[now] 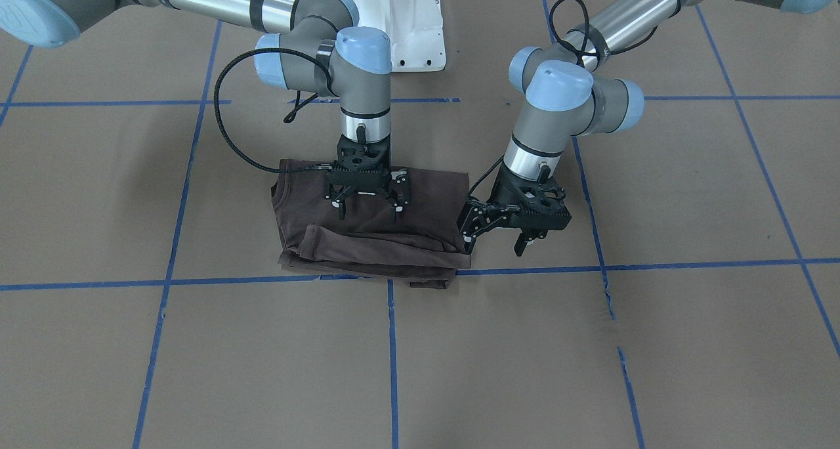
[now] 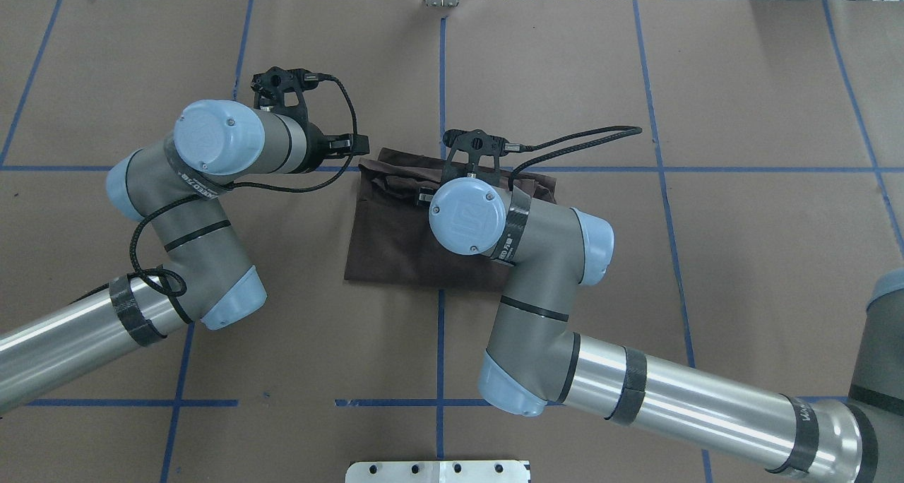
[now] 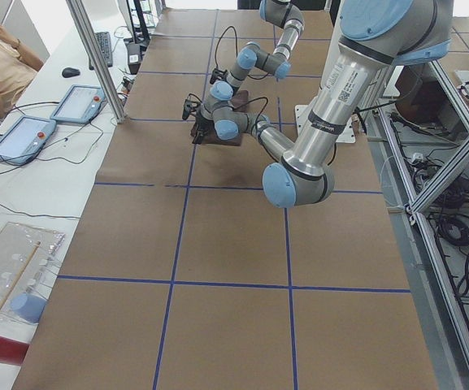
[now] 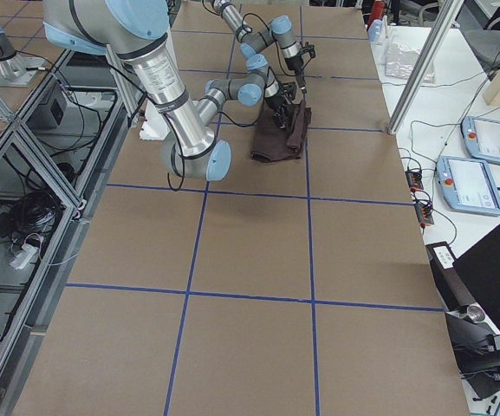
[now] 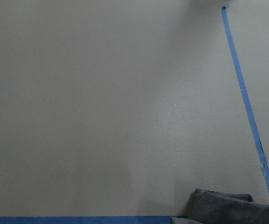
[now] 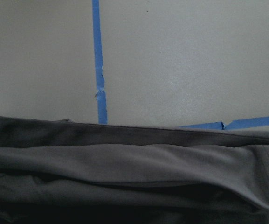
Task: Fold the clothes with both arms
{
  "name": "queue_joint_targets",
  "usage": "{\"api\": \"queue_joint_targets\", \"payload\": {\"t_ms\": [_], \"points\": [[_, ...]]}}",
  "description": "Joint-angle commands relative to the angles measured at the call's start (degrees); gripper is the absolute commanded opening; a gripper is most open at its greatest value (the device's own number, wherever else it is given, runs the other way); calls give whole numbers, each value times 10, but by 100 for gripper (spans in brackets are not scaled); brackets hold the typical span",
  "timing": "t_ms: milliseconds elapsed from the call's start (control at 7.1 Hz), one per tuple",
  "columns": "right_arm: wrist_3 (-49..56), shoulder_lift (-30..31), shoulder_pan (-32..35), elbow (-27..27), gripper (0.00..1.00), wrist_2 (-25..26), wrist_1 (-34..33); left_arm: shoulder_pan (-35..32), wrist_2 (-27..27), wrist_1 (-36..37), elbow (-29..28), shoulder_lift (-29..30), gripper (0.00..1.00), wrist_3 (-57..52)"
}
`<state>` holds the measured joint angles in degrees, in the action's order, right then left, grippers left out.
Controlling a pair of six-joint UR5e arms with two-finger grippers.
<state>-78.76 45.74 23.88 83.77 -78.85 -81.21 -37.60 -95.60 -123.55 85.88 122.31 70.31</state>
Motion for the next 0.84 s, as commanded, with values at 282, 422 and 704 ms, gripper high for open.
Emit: {"api": "queue_joint_targets", "payload": {"t_ms": [282,422,704], "points": [[31,-9,11,-48,100,9,-2,0,0,-18,0,-8,100,1],[49,-18,33,-69,100,7,0,0,0,-19,1,-8,100,1],[83,-49,98,-140,100,-18,2,-1,0,-19,2,-8,100,4]]}}
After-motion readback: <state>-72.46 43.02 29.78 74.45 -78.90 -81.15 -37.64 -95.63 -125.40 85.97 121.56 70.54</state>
